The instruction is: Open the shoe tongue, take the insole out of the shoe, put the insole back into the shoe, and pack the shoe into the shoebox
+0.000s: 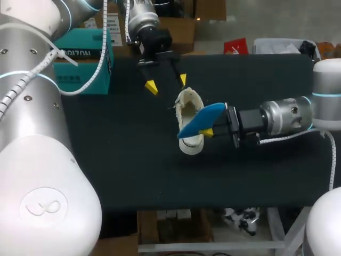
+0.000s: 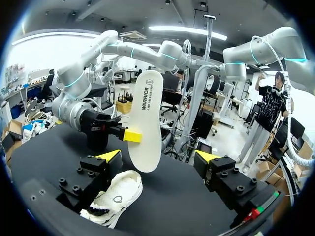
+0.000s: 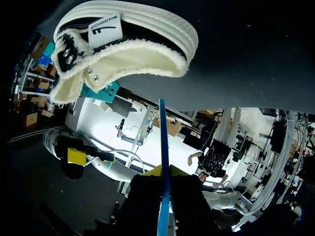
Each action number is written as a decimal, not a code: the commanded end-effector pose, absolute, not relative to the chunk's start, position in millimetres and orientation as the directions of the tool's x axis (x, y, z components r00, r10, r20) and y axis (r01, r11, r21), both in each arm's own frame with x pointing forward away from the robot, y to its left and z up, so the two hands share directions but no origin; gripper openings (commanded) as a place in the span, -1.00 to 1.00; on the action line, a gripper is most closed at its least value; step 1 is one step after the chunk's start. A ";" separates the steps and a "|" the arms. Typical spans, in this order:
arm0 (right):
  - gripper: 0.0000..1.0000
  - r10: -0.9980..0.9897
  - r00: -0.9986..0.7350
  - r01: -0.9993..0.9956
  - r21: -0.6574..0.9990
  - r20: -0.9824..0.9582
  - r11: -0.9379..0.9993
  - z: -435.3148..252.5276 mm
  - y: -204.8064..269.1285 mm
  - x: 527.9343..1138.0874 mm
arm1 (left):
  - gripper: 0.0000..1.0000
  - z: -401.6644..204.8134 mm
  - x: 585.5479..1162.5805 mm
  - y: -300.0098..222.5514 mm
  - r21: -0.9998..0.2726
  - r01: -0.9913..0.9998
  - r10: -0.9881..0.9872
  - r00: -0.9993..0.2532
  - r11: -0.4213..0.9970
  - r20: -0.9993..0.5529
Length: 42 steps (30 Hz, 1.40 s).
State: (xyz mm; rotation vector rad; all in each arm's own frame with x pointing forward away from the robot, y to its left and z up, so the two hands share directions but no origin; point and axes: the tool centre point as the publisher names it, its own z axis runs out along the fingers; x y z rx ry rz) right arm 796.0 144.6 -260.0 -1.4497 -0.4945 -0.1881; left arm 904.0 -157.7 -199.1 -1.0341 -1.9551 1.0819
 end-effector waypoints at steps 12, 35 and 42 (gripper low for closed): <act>-1.00 0.171 0.886 0.414 -0.901 0.432 0.131 -260.8 144.1 796.6 | 1.00 -200.7 910.0 -158.5 -0.888 0.310 0.876 -0.448 0.340 0.179; -1.00 0.171 0.886 0.414 -0.901 0.432 0.131 -260.8 144.1 796.6 | 1.00 -200.7 910.0 -158.5 -0.888 0.310 0.876 -0.448 0.340 0.179; -1.00 0.138 0.864 0.481 -0.875 0.485 0.064 -259.3 144.0 797.7 | 1.00 -210.0 885.8 -154.2 -0.881 0.348 0.817 -0.572 0.320 0.071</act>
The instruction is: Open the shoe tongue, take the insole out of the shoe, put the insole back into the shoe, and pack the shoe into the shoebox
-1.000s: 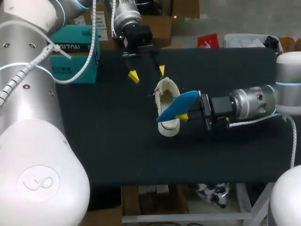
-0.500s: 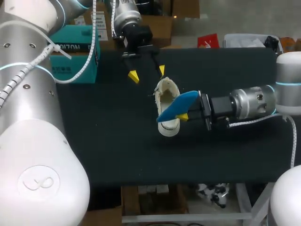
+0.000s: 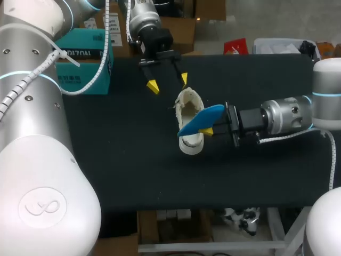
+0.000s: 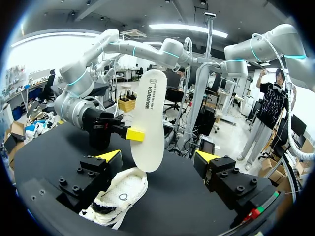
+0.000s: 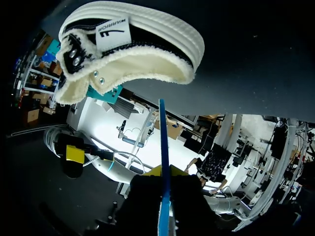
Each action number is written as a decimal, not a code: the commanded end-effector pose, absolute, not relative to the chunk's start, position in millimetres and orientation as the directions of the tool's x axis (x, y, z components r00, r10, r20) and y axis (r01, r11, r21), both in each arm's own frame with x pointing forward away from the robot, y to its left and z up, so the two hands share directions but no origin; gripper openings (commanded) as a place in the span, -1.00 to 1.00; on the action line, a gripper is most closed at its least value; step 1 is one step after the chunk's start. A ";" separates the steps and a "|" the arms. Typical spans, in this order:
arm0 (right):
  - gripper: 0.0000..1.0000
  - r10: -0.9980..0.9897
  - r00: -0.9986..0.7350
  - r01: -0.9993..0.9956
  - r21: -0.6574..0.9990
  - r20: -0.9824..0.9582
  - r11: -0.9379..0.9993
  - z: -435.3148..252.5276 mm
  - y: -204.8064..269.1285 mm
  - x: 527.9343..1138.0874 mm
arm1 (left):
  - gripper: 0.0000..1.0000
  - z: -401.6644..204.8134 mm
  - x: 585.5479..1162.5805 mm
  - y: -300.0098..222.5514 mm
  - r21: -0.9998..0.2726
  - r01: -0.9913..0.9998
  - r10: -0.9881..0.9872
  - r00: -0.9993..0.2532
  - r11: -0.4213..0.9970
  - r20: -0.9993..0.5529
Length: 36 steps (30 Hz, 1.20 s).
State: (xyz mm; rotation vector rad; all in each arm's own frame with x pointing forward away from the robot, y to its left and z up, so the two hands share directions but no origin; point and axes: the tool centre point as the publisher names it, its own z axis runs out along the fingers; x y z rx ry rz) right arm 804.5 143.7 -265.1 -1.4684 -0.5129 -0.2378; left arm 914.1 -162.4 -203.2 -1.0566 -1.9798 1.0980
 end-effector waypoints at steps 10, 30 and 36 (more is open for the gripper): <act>-1.00 0.092 0.851 0.520 -0.854 0.517 -0.014 -258.2 147.7 801.2 | 1.00 -223.5 860.7 -150.9 -0.873 0.403 0.663 -0.737 0.275 -0.132; -1.00 -0.060 0.802 0.586 -0.802 0.595 -0.119 -271.3 151.0 815.3 | 1.00 -227.2 847.4 -152.1 -0.885 0.378 0.514 -0.835 0.274 -0.198; -1.00 -0.083 0.801 0.577 -0.801 0.593 -0.160 -272.1 151.0 818.4 | 1.00 -248.1 841.4 -162.4 -0.867 0.430 0.401 -0.862 0.252 -0.311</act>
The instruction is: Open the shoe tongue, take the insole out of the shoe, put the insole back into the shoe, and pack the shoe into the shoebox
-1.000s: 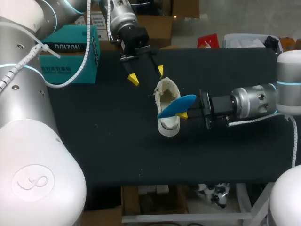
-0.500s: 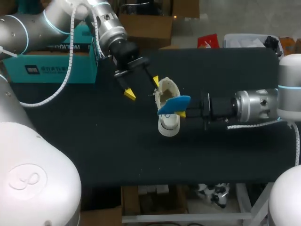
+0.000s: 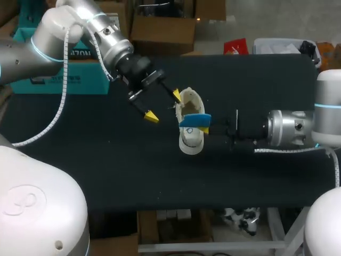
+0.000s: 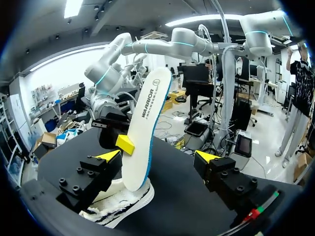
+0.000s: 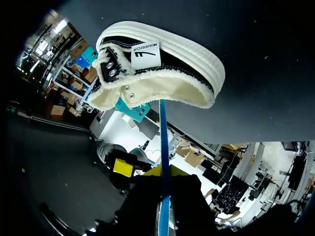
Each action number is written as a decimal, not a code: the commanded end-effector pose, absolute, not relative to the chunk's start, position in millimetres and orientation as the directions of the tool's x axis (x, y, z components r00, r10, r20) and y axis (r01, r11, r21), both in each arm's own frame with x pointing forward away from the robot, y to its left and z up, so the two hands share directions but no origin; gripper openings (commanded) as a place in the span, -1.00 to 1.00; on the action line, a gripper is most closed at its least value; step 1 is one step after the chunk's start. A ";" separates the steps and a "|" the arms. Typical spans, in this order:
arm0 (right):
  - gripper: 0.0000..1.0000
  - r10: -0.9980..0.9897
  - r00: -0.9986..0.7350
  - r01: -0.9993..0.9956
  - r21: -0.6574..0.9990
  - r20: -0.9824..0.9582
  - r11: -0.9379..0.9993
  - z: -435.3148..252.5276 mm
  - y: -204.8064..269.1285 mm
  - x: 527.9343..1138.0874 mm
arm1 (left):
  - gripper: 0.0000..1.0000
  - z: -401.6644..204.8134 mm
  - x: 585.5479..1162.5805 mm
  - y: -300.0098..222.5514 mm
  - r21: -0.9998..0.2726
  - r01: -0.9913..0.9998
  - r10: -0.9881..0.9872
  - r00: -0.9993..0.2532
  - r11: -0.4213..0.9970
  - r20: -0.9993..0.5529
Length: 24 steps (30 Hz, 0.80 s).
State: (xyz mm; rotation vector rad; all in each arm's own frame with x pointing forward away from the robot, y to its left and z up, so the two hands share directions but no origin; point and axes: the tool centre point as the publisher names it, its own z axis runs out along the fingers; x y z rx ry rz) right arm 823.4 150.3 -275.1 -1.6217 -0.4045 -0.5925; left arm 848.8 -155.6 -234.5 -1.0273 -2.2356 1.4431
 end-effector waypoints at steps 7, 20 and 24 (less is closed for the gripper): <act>-1.00 -0.094 0.800 0.573 -0.801 0.592 -0.173 -275.7 154.3 824.6 | 0.84 -264.9 838.7 -179.7 -0.829 0.492 0.296 -0.860 0.266 -0.416; -1.00 -0.111 0.791 0.573 -0.792 0.602 -0.211 -282.9 154.8 827.5 | -0.20 -264.6 836.3 -197.4 -0.810 0.530 0.292 -0.839 0.250 -0.458; -1.00 -0.115 0.788 0.574 -0.790 0.604 -0.216 -283.2 154.5 826.7 | -0.36 -267.4 836.9 -201.3 -0.796 0.542 0.289 -0.834 0.270 -0.470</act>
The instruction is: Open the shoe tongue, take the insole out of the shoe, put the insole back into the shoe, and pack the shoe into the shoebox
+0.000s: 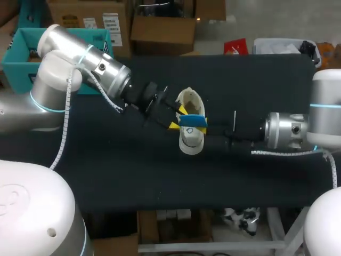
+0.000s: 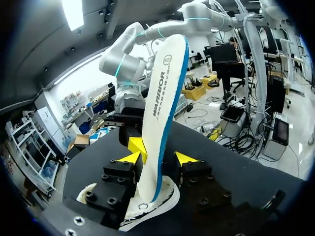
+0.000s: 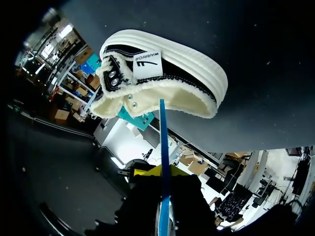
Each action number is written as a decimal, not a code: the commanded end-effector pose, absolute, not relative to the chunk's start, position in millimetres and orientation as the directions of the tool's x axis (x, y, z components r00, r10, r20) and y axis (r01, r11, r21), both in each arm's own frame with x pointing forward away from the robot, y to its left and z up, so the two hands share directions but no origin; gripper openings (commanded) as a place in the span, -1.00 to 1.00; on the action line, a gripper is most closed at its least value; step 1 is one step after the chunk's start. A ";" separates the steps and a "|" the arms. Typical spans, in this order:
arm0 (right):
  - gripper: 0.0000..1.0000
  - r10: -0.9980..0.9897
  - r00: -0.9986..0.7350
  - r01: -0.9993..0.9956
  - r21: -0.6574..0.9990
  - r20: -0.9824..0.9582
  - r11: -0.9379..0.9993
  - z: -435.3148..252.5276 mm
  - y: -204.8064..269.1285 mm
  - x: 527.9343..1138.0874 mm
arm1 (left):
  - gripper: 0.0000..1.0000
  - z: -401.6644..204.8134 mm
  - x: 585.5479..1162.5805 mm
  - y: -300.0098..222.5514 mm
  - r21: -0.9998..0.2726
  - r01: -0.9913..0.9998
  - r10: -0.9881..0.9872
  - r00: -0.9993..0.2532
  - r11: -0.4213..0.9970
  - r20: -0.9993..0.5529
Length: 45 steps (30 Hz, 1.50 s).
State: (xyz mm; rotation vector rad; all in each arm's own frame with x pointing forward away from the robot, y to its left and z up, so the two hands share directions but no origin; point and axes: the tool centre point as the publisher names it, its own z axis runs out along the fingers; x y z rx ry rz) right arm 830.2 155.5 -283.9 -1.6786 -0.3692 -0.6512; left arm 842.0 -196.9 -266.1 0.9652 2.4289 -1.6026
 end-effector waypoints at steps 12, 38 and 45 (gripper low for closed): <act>-1.00 -0.117 0.788 0.574 -0.790 0.605 -0.216 -281.7 154.2 827.4 | -0.57 -275.5 841.0 -207.5 -0.766 0.556 0.289 -0.829 0.323 -0.479; -0.21 -0.056 0.772 0.572 -0.729 0.634 -0.376 -297.5 142.5 825.0 | -1.00 -295.9 868.8 -203.6 -0.646 0.724 0.493 -0.665 0.241 -0.561; -0.37 -0.053 0.769 0.572 -0.723 0.637 -0.387 -309.4 144.0 833.7 | -1.00 -298.7 876.6 -202.5 -0.637 0.734 0.514 -0.650 0.236 -0.559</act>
